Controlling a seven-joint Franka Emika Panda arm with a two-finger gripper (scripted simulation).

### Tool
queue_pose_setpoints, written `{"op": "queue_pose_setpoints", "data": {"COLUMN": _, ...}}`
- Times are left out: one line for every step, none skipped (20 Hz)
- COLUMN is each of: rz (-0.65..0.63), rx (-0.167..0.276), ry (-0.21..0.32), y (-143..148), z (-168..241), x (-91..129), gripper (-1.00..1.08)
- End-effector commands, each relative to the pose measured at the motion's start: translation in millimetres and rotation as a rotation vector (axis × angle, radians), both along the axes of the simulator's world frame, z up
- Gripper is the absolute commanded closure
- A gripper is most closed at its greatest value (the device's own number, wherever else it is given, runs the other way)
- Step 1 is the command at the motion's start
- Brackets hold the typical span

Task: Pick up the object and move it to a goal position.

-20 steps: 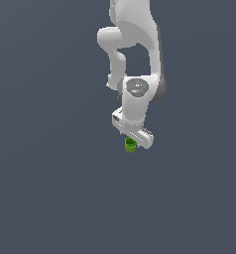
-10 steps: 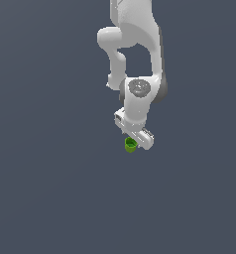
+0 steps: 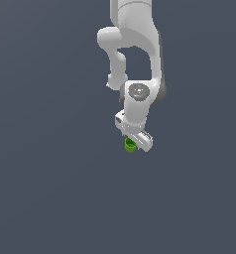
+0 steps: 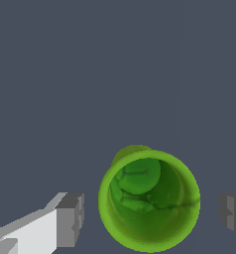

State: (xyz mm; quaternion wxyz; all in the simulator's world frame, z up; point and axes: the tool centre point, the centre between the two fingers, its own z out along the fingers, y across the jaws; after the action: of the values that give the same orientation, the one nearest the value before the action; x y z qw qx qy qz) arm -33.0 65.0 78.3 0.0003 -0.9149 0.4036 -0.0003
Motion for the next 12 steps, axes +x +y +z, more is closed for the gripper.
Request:
{"op": "queue_pose_setpoints", "data": {"rz": -0.001, "rx": 0.0, "ry": 0.001, "y": -0.2, "z": -12.2, "x": -0.9, "gripper": -0.92}}
{"op": "queue_pose_setpoints", "data": {"rz": -0.002, "rx": 0.0, "ry": 0.001, "y": -0.2, "z": -17.5, "x": -1.0, "gripper": -0.92}}
{"op": "queue_pose_setpoints", "data": {"rz": -0.002, "rx": 0.0, "ry": 0.001, "y": 0.0, "z": -22.1, "x": -1.2, "gripper": -0.92}}
{"op": "queue_pose_setpoints", "data": {"rz": -0.002, "rx": 0.0, "ry": 0.001, "y": -0.2, "z": -26.0, "x": -1.2, "gripper": -0.92}}
{"op": "queue_pose_setpoints", "data": {"rz": -0.002, "rx": 0.0, "ry": 0.001, "y": 0.0, "z": -29.2, "x": -1.1, "gripper": -0.92}}
{"op": "queue_pose_setpoints", "data": {"rz": -0.003, "rx": 0.0, "ry": 0.001, "y": -0.2, "z": -31.7, "x": -1.0, "gripper": -0.92}}
{"op": "queue_pose_setpoints", "data": {"rz": -0.003, "rx": 0.0, "ry": 0.001, "y": 0.0, "z": -33.6, "x": -0.8, "gripper": -0.92}}
{"op": "queue_pose_setpoints", "data": {"rz": -0.003, "rx": 0.0, "ry": 0.001, "y": 0.0, "z": -34.9, "x": -0.5, "gripper": -0.92}}
{"op": "queue_pose_setpoints", "data": {"rz": -0.003, "rx": 0.0, "ry": 0.001, "y": 0.1, "z": -35.6, "x": -0.3, "gripper": -0.92}}
{"op": "queue_pose_setpoints", "data": {"rz": -0.003, "rx": 0.0, "ry": 0.001, "y": 0.1, "z": -35.8, "x": -0.2, "gripper": -0.92}}
{"op": "queue_pose_setpoints", "data": {"rz": -0.003, "rx": 0.0, "ry": 0.001, "y": 0.1, "z": -35.8, "x": -0.2, "gripper": 1.08}}
{"op": "queue_pose_setpoints", "data": {"rz": -0.003, "rx": 0.0, "ry": 0.001, "y": 0.1, "z": -35.8, "x": -0.2, "gripper": 1.08}}
